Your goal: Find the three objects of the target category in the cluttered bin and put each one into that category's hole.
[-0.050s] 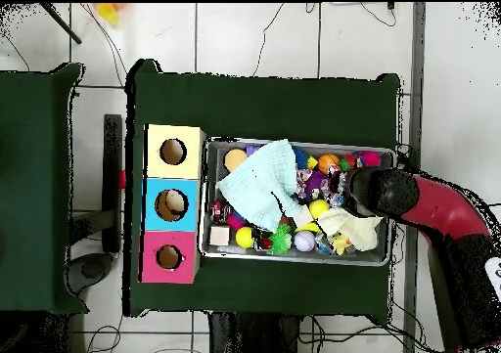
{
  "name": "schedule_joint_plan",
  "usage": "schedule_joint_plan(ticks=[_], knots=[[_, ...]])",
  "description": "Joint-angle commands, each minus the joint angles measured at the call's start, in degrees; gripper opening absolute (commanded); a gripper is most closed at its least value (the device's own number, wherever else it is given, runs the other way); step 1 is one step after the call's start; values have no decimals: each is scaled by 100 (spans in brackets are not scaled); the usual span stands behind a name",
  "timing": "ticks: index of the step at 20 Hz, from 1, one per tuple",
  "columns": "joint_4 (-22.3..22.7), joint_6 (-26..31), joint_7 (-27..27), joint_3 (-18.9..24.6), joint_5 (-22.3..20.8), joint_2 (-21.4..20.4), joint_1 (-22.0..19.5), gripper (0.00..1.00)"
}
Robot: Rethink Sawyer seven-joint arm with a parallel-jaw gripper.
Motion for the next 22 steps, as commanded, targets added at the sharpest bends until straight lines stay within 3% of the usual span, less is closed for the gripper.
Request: schedule_joint_plan(ticks=[1, 9, 22], knots=[[768, 575, -404, 356, 219, -921, -47, 0], [1541, 476, -196, 427, 617, -1499, -43, 0], [2257, 332, 456, 154, 1096, -2219, 531, 0]])
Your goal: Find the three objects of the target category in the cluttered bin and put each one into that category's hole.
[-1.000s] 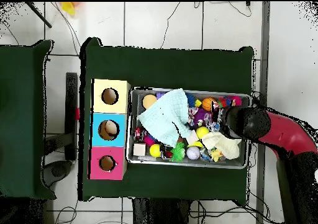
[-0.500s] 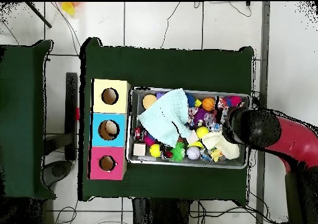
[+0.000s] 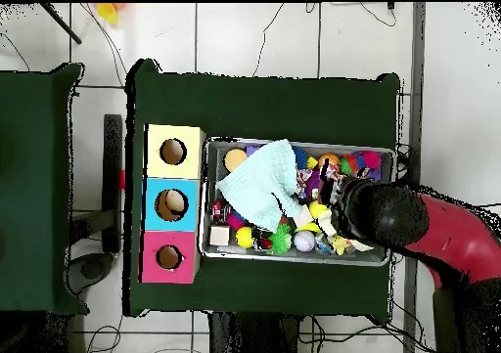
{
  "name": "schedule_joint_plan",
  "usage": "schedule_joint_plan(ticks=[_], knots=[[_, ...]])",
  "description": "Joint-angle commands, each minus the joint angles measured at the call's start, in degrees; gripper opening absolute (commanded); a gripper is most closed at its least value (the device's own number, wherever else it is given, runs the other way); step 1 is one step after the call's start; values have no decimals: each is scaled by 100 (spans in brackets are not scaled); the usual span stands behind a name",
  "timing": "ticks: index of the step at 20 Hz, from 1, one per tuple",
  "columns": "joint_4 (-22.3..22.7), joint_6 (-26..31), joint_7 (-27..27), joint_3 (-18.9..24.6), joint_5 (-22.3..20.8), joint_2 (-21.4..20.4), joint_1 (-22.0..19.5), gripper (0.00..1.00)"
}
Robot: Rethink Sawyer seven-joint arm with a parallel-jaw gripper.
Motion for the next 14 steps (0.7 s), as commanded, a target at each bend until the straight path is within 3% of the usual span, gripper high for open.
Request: schedule_joint_plan(ticks=[1, 14], knots=[[917, 336, 506, 110, 336, -429, 350, 0], [1312, 191, 1239, -337, 832, -809, 1269, 0]])
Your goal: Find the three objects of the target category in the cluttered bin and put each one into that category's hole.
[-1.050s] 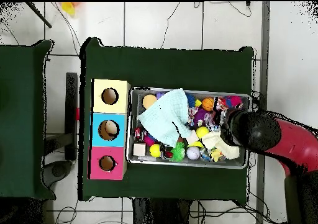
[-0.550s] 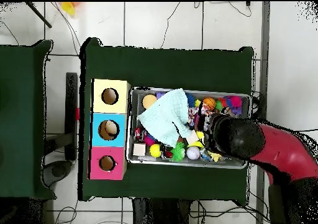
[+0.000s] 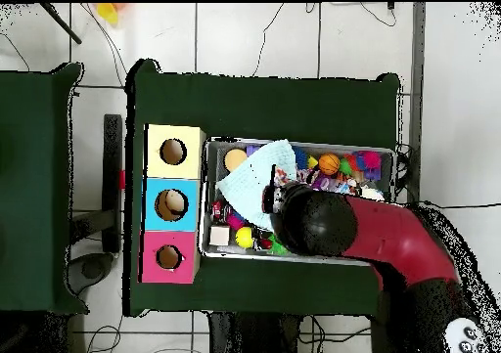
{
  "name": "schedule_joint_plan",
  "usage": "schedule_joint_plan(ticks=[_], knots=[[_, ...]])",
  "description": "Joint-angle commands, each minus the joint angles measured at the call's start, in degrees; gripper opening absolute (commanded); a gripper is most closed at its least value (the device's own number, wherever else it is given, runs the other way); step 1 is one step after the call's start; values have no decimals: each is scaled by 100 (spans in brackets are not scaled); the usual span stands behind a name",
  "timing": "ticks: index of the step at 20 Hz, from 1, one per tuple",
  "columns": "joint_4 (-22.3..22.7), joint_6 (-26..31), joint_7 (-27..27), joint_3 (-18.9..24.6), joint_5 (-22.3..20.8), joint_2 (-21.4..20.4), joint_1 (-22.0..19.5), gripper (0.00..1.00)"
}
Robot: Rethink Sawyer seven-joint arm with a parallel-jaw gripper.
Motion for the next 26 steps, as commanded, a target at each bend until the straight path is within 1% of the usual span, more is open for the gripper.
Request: schedule_joint_plan(ticks=[1, 8, 14, 19, 26], knots=[[703, 181, 1278, -320, 389, -266, 440, 0], [748, 96, 1568, -701, 570, -343, 977, 0], [691, 121, 1936, -1031, 809, -397, 1569, 0], [705, -43, 2161, -1273, 1046, -308, 2000, 0], [653, -173, 2664, -1567, 1262, -199, 2662, 0]])
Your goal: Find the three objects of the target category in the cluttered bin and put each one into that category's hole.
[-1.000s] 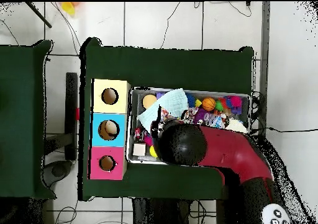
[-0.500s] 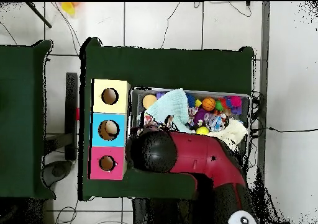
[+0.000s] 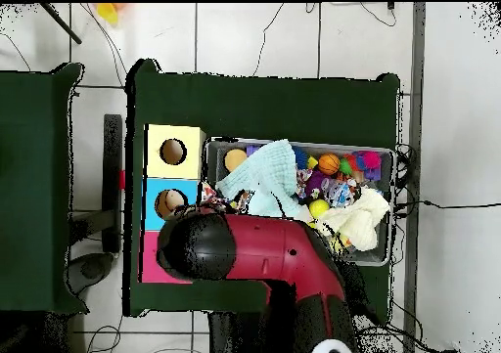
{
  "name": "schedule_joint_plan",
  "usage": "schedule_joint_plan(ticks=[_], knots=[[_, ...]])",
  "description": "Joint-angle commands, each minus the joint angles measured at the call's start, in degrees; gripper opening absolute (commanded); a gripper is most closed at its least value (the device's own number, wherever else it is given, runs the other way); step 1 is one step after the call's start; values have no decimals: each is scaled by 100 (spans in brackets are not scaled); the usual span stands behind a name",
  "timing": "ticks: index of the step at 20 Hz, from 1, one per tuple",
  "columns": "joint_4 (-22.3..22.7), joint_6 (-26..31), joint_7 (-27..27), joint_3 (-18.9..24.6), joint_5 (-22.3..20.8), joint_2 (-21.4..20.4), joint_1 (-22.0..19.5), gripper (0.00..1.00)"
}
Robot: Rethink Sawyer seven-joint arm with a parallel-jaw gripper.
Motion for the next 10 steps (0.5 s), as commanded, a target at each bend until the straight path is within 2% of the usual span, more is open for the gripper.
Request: schedule_joint_plan(ticks=[1, 10], knots=[[323, -198, 2059, -428, 346, 140, 534, 0], [-32, -157, 2469, -617, 486, 411, 1082, 0]])
